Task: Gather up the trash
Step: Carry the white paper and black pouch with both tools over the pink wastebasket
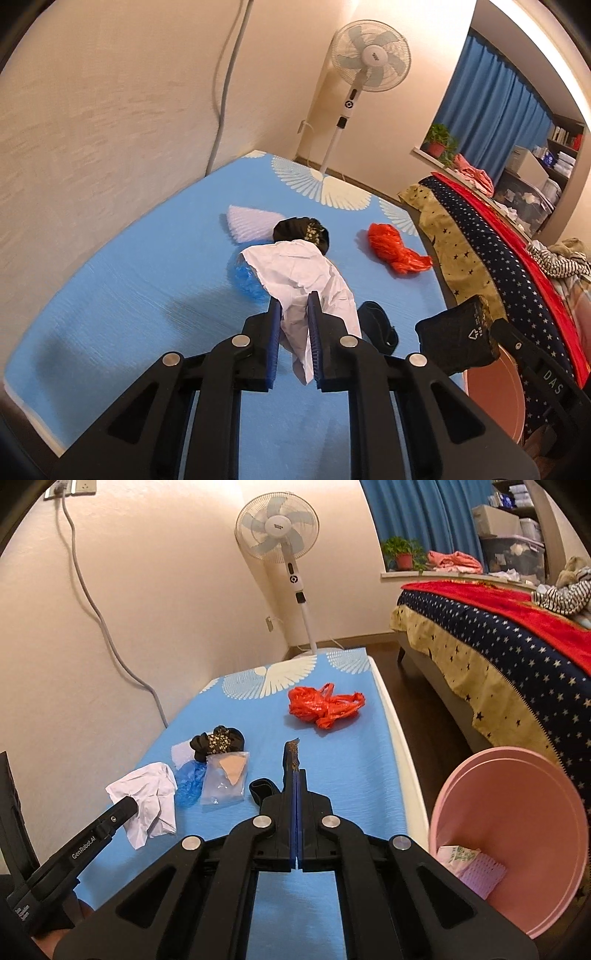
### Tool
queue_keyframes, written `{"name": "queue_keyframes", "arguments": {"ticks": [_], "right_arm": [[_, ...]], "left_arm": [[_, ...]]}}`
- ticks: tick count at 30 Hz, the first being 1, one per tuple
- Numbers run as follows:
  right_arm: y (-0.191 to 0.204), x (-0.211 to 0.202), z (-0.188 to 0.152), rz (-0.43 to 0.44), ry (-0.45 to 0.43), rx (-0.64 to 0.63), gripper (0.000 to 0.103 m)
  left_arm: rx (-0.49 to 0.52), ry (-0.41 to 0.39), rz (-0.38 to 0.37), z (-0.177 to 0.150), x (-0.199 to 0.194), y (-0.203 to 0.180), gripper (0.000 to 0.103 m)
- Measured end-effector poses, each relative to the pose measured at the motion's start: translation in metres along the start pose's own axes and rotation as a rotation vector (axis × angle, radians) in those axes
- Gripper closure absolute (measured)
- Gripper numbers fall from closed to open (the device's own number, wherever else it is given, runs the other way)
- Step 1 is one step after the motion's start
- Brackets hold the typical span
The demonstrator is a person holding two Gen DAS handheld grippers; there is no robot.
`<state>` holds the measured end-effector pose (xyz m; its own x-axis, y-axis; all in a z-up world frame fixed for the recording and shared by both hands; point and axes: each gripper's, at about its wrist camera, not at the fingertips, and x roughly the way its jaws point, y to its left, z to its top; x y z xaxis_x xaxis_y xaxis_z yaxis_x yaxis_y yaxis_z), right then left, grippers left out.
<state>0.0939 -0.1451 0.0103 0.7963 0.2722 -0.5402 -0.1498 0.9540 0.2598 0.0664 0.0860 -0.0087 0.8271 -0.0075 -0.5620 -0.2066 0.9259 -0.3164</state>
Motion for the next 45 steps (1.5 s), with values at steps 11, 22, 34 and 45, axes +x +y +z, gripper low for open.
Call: {"name": "queue_keyframes", "arguments": {"ticks": [11, 22, 34, 45], "right_arm": [[-0.001, -0.034, 0.003, -0.021, -0.045, -0.027, 0.103], [-0.011, -0.062, 0.011, -0.063, -0.097, -0.023, 0.103], [-0.030, -0.080, 0.018, -0.108, -0.125, -0.009, 0.103], [-0.049, -0.089, 0.020, -0.158, -0.132, 0.015, 0.103]], "left_arm": [[0.061, -0.009, -0.031, -0.005, -0.017, -0.016, 0.089], [0.113, -0.006, -0.083, -0.012, -0.022, -0.035, 0.089], [0.164, -0.012, -0.133, -0.018, -0.023, -0.065, 0.089], [0.189, -0.006, -0.174, -0.022, -0.020, -0.086, 0.089]]}}
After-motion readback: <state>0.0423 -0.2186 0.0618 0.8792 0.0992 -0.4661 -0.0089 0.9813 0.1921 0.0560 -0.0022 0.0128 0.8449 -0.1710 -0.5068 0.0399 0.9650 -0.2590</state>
